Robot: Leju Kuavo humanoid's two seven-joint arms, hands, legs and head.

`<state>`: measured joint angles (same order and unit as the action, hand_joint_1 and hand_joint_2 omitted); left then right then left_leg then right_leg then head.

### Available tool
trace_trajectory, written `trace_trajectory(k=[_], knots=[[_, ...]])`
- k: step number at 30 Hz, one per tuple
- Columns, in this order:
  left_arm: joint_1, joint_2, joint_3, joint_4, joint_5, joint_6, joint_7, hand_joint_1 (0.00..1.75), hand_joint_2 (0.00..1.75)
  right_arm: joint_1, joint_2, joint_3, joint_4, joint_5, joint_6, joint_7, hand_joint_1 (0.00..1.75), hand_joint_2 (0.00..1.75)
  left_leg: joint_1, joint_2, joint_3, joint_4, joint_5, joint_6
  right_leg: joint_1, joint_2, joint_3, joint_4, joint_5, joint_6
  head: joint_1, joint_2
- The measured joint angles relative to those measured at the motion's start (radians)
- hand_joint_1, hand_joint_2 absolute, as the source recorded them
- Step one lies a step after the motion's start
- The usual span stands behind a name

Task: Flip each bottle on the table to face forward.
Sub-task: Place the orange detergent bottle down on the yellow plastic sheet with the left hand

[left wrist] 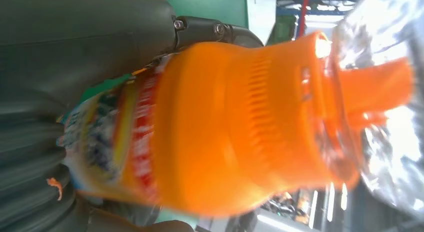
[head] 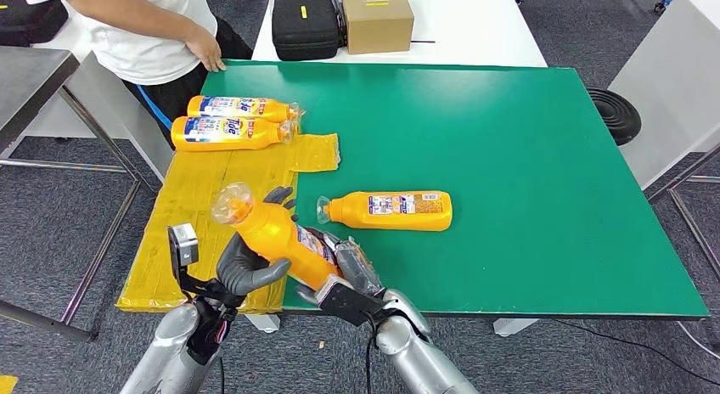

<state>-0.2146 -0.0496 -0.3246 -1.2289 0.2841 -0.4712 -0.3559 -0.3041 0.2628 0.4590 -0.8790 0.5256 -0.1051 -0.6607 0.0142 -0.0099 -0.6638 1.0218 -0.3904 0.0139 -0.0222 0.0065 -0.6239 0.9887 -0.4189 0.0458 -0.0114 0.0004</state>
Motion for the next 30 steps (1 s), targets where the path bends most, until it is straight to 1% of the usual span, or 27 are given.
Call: trace_trajectory(k=[5,12,13,16,17,30], knots=[[-0.003,0.0,0.0,0.004,-0.003,0.007,0.001,0.0,1.75,-0.002,0.001,0.005,0.004,0.002,-0.002,0.002,1.75,1.75,0.0,0.0,0.0,0.0,0.0,0.0,0.0,0.0,0.0,0.0,0.0,0.0,0.0,0.0],[-0.016,0.002,0.0,0.029,-0.012,0.044,0.002,0.01,1.75,-0.036,0.01,0.045,0.058,0.014,-0.019,0.032,1.75,1.75,0.0,0.0,0.0,0.0,0.0,0.0,0.0,0.0,0.0,0.0,0.0,0.0,0.0,0.0],[-0.016,0.002,0.0,0.03,-0.011,0.048,0.002,0.38,1.75,-0.039,0.011,0.048,0.064,0.016,-0.02,0.035,1.75,1.75,0.0,0.0,0.0,0.0,0.0,0.0,0.0,0.0,0.0,0.0,0.0,0.0,0.0,0.0],[-0.016,0.005,0.0,0.03,-0.008,0.06,-0.003,1.66,1.75,-0.048,0.014,0.055,0.083,0.022,-0.021,0.042,1.75,1.75,0.0,0.0,0.0,0.0,0.0,0.0,0.0,0.0,0.0,0.0,0.0,0.0,0.0,0.0],[-0.015,0.005,0.001,0.03,-0.005,0.064,-0.007,1.73,1.75,-0.052,0.015,0.057,0.089,0.023,-0.021,0.045,1.75,1.75,0.0,0.0,0.0,0.0,0.0,0.0,0.0,0.0,0.0,0.0,0.0,0.0,0.0,0.0],[0.019,0.009,0.017,0.014,0.065,0.039,-0.065,1.75,1.75,-0.079,0.028,0.083,0.132,0.03,-0.006,0.053,1.75,1.75,0.0,0.0,0.0,0.0,0.0,0.0,0.0,0.0,-0.001,0.0,0.0,0.0,0.0,0.0]])
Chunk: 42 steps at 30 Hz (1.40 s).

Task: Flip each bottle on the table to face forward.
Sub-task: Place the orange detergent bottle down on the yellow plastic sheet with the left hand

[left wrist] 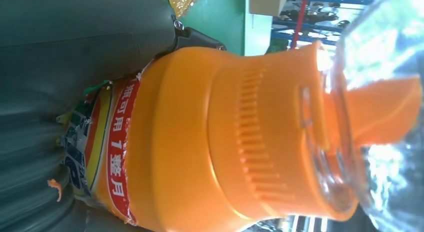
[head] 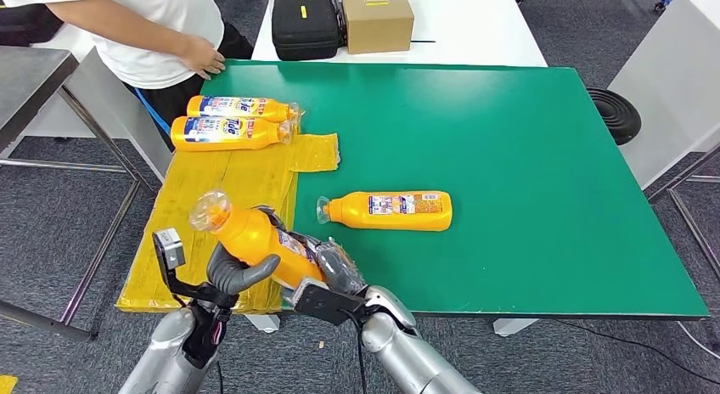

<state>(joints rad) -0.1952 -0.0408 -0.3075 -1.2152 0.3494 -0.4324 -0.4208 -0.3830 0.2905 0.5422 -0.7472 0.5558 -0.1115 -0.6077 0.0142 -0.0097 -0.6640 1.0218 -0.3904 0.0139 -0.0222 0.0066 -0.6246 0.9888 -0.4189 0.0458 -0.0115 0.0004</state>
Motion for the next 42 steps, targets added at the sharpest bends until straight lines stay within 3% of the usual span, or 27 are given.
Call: trace_trajectory(k=[4,8,13,17,27,36,42], knots=[[0.01,0.001,0.004,-0.011,0.007,-0.004,-0.008,1.75,1.75,-0.004,0.003,0.007,0.006,0.002,0.003,0.0,1.73,1.75,0.0,0.0,0.0,0.0,0.0,0.0,0.0,0.0,0.0,0.0,0.0,0.0,0.0,0.0],[0.017,0.003,0.006,-0.022,0.006,-0.005,-0.013,1.75,1.75,-0.007,0.004,0.012,0.012,0.008,0.005,0.002,0.17,1.75,0.0,0.0,0.0,0.0,0.0,0.0,0.0,0.0,0.0,0.0,0.0,0.0,0.0,0.0],[0.018,0.003,0.01,-0.035,0.003,-0.008,-0.02,1.75,1.75,-0.008,0.004,0.014,0.026,0.019,0.002,0.018,0.13,1.75,0.0,0.0,0.0,0.0,0.0,0.0,0.0,0.0,0.0,0.0,0.0,0.0,0.0,0.0],[0.019,0.003,0.012,-0.04,0.001,-0.009,-0.022,1.75,1.75,-0.008,0.003,0.014,0.034,0.02,0.001,0.021,0.0,0.0,0.0,0.0,0.0,0.0,0.0,0.0,0.0,0.0,0.0,0.0,0.0,0.0,0.0,0.0],[0.02,0.003,0.024,-0.05,-0.074,0.038,-0.038,1.75,1.75,-0.007,-0.004,0.013,0.045,0.045,-0.023,0.056,0.0,0.0,0.0,0.0,0.0,0.0,0.0,0.0,0.0,0.0,0.0,0.0,0.0,0.0,0.0,0.0],[-0.005,0.018,0.087,-0.055,-0.406,0.369,-0.064,1.75,1.75,0.068,-0.048,0.001,-0.084,0.087,-0.008,0.083,0.0,0.0,0.0,0.0,0.0,0.0,0.0,0.0,0.0,0.0,-0.001,0.0,0.0,0.0,0.0,0.0],[-0.062,0.055,0.16,-0.035,-0.517,0.465,-0.064,1.75,1.75,0.133,-0.098,-0.005,-0.238,0.108,0.039,0.097,0.0,0.0,0.0,0.0,0.0,0.0,0.0,0.0,0.0,0.0,-0.001,0.0,0.0,0.0,0.0,0.0]])
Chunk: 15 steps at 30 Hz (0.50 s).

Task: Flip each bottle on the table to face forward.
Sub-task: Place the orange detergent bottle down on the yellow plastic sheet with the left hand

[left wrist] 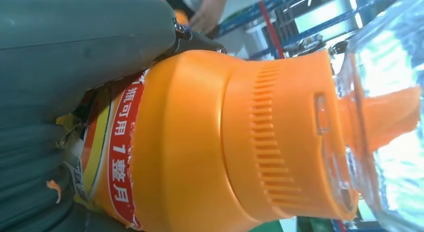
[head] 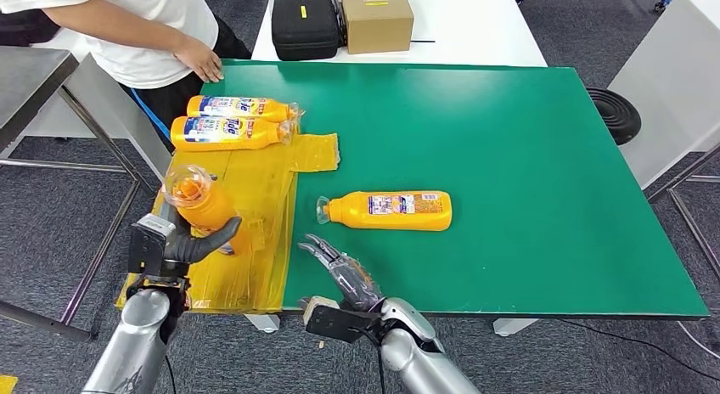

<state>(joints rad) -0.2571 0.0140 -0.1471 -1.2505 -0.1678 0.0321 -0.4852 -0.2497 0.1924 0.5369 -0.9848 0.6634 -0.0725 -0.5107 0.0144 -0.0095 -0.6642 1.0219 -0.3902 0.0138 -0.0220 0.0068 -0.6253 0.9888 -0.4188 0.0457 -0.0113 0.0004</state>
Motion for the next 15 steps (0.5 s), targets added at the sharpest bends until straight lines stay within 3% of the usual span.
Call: trace_trajectory(k=[9,15], knots=[[-0.037,0.028,0.034,0.02,-0.058,0.042,0.001,1.75,1.75,0.04,-0.041,-0.001,-0.112,-0.002,0.013,0.0,0.0,0.0,0.0,0.0,0.0,0.0,0.0,0.0,0.0,0.0,0.0,0.0,0.0,0.0,0.0,0.0],[-0.145,0.102,0.043,0.028,-0.179,-0.011,0.066,1.75,1.75,0.082,-0.089,-0.022,-0.244,-0.073,0.073,-0.016,0.0,0.0,0.001,0.0,0.0,0.0,0.001,0.0,0.001,0.0,-0.001,0.0,0.0,0.0,0.0,0.0]])
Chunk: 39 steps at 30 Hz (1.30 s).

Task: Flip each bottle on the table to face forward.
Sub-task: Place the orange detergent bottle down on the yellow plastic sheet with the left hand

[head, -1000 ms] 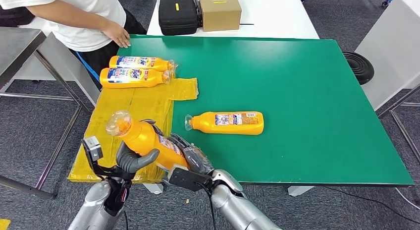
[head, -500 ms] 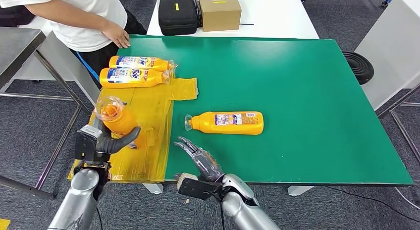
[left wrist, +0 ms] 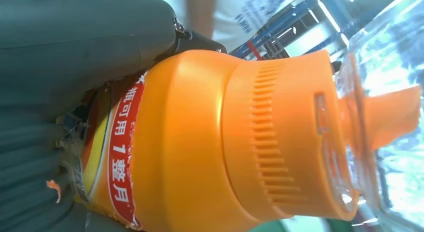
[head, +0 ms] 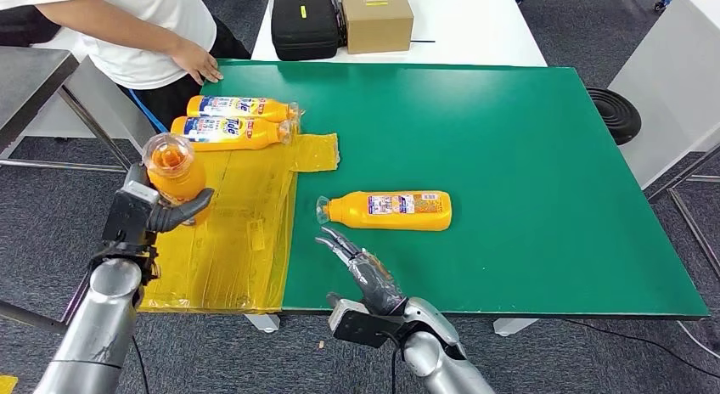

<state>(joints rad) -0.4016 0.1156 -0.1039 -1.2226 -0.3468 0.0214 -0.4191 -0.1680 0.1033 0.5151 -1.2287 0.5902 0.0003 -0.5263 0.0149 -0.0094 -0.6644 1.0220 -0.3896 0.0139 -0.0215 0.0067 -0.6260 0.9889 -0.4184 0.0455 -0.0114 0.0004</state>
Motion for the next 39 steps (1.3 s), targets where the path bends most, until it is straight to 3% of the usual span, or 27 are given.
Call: trace_trajectory(k=[3,7,13,24,31,37,39], knots=[[-0.094,0.055,-0.043,0.038,-0.161,-0.073,0.067,1.75,1.75,0.006,-0.014,-0.021,-0.047,-0.039,0.023,-0.015,0.0,0.0,0.0,0.0,0.0,0.0,0.001,0.0,0.0,0.0,0.0,0.0,0.001,-0.001,0.0,0.0],[-0.211,0.119,-0.166,0.152,-0.369,-0.149,0.096,1.75,1.75,0.027,-0.024,-0.058,-0.11,-0.08,0.041,-0.045,0.0,0.0,0.0,0.0,0.0,0.0,0.001,0.0,0.0,0.0,0.0,0.0,0.002,-0.002,0.0,0.0],[-0.331,0.136,-0.404,0.333,-0.526,-0.185,0.107,1.75,1.75,0.053,-0.029,-0.119,-0.221,-0.128,0.079,-0.053,0.0,0.0,-0.001,0.0,-0.001,0.0,0.001,0.0,-0.001,0.001,0.0,0.0,0.002,-0.002,0.0,0.0],[-0.345,0.136,-0.627,0.492,-0.574,-0.121,0.15,1.75,1.75,0.082,-0.035,-0.163,-0.294,-0.145,0.105,-0.065,0.0,0.0,0.0,0.001,-0.001,0.0,0.001,0.0,0.0,0.002,-0.001,0.0,0.002,-0.002,0.0,0.0],[-0.339,0.108,-0.685,0.557,-0.602,-0.09,0.17,1.75,1.75,0.08,-0.035,-0.166,-0.296,-0.145,0.107,-0.065,0.0,0.0,-0.001,0.001,0.0,0.0,0.001,0.0,-0.001,0.002,0.0,0.0,0.002,-0.002,0.0,0.0],[-0.386,0.074,-0.718,0.62,-0.61,-0.145,0.155,1.73,1.75,0.086,-0.035,-0.182,-0.312,-0.144,0.107,-0.063,0.0,0.0,-0.001,0.001,0.0,0.0,0.001,0.0,-0.001,0.001,0.0,0.0,0.002,-0.002,0.0,0.0],[-0.402,0.064,-0.729,0.638,-0.613,-0.167,0.15,1.64,1.75,0.087,-0.035,-0.186,-0.313,-0.144,0.107,-0.063,0.0,0.0,-0.001,0.001,0.0,0.0,0.001,0.0,-0.001,0.001,0.0,0.0,0.002,-0.002,0.0,0.0]])
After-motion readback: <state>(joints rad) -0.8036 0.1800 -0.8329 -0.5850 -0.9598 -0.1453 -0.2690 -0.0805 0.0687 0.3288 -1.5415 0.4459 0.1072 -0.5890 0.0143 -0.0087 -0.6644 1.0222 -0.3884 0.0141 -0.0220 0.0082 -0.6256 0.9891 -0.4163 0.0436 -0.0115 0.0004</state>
